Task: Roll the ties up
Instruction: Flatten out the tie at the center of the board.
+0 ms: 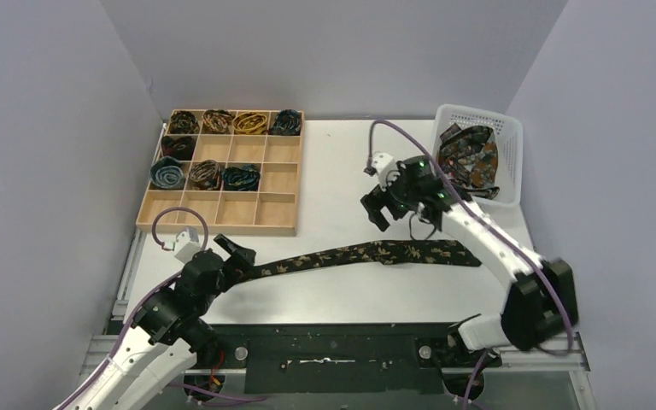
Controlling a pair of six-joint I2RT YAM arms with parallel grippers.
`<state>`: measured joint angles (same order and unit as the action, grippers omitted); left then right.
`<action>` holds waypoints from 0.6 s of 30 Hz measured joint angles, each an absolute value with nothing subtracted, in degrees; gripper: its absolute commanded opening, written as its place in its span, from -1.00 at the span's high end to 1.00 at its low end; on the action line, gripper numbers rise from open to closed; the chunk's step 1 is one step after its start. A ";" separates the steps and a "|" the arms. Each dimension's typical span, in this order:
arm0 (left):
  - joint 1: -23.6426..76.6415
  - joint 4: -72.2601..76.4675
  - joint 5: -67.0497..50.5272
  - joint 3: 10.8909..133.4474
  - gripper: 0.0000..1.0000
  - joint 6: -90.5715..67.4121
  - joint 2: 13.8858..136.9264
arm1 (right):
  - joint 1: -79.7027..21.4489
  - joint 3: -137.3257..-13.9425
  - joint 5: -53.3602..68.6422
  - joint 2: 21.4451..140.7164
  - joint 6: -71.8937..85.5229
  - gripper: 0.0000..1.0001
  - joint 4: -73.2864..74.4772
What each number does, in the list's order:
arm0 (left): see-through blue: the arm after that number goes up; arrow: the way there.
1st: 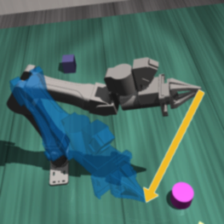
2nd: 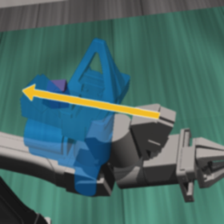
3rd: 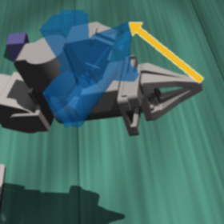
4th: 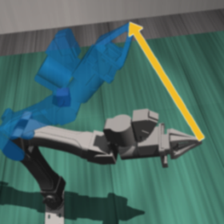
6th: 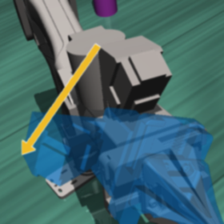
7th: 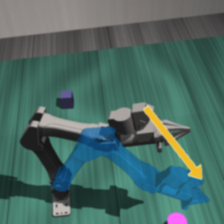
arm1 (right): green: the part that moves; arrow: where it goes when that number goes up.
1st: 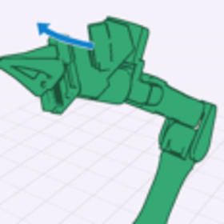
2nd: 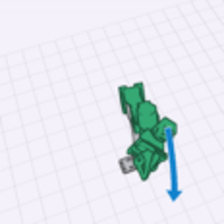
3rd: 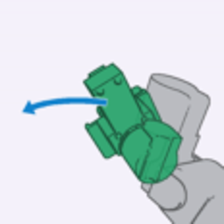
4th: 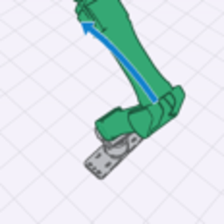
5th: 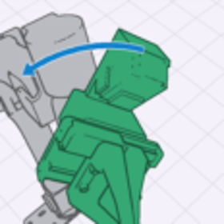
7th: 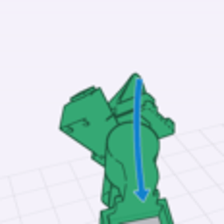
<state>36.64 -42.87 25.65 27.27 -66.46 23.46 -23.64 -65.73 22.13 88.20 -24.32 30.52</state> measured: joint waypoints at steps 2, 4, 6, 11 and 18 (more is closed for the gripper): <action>36.64 -42.78 25.34 27.81 -0.91 -66.17 23.22 | -24.10 -58.54 17.37 76.90 -14.96 -1.00 24.43; 36.64 -42.54 24.77 27.92 -0.92 -65.73 23.03 | -23.83 -54.33 15.05 68.71 -4.45 -1.00 22.26; 36.64 -42.06 23.97 27.92 -0.93 -65.30 22.83 | -21.28 -52.77 17.17 65.06 3.57 -1.00 22.50; 36.62 -39.81 22.28 27.90 -0.93 -64.05 23.00 | -24.60 -44.60 16.16 60.71 20.12 -0.39 23.24; 36.58 -38.79 21.30 27.90 -0.93 -62.65 25.71 | -38.87 -44.07 6.11 61.14 30.44 -0.21 33.41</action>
<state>36.58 -38.79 21.30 27.90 -62.65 25.71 -38.87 -44.07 6.11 61.14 30.44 33.41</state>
